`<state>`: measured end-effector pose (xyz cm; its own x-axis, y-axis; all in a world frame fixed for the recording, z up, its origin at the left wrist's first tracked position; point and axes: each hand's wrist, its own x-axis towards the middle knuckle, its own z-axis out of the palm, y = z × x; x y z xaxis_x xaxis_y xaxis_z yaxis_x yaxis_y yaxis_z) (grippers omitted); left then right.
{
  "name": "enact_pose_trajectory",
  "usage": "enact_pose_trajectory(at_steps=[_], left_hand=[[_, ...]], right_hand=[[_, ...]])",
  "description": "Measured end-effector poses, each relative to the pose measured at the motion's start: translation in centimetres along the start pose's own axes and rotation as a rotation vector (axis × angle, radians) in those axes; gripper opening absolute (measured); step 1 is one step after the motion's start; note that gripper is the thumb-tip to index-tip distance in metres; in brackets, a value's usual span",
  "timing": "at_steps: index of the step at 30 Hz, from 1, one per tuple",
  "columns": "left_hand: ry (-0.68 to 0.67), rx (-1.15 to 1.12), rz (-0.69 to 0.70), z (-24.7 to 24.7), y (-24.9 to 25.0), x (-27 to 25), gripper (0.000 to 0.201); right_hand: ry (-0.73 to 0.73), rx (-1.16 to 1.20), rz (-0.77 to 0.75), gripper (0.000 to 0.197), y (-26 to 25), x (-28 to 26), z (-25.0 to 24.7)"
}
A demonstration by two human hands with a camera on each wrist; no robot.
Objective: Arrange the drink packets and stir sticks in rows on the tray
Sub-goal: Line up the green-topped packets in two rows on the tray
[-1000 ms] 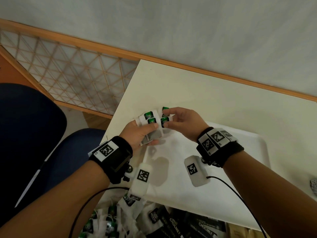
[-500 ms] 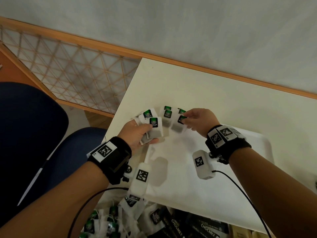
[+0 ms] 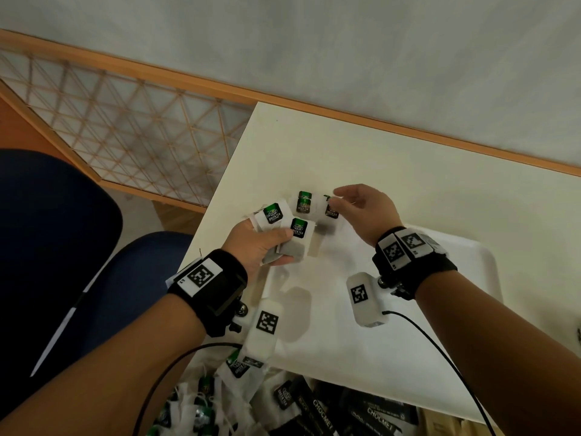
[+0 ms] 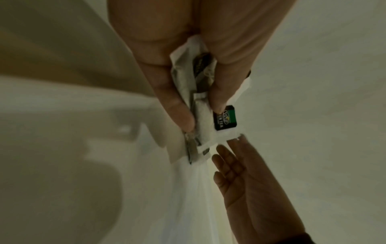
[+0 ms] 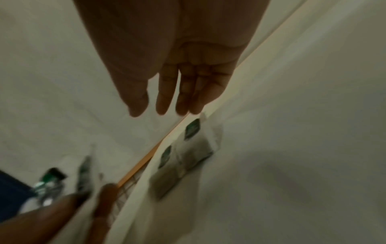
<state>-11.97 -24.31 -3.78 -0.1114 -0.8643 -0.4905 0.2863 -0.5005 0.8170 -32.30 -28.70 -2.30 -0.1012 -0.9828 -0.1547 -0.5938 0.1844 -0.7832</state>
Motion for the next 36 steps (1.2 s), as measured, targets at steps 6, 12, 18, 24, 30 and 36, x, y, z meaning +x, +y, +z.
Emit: enact_pose_trajectory(at_steps=[6,12,18,24,30,36], left_hand=[[-0.023,0.038,0.023,0.2,0.3,-0.5,0.019],[0.15,-0.042,0.036,-1.2,1.4,-0.2,0.01],[0.165,-0.047,0.047,-2.5,1.9,-0.4,0.006],[0.069,0.046,0.015,-2.3,1.4,-0.7,0.009],[0.018,0.162,-0.053,-1.2,0.9,-0.7,0.011],[-0.034,0.153,-0.058,0.3,0.6,-0.7,0.012]], right_hand=[[-0.4,0.11,-0.033,0.014,-2.3,-2.5,1.5],[-0.377,-0.014,-0.051,0.008,-2.7,-2.5,1.7],[-0.321,-0.055,-0.03,0.006,-2.5,-1.5,2.5],[-0.187,-0.123,-0.029,0.012,-2.1,0.5,2.9],[-0.168,-0.134,-0.043,0.018,-1.9,0.8,3.2],[-0.217,-0.011,-0.163,0.021,-3.7,-1.6,2.1]])
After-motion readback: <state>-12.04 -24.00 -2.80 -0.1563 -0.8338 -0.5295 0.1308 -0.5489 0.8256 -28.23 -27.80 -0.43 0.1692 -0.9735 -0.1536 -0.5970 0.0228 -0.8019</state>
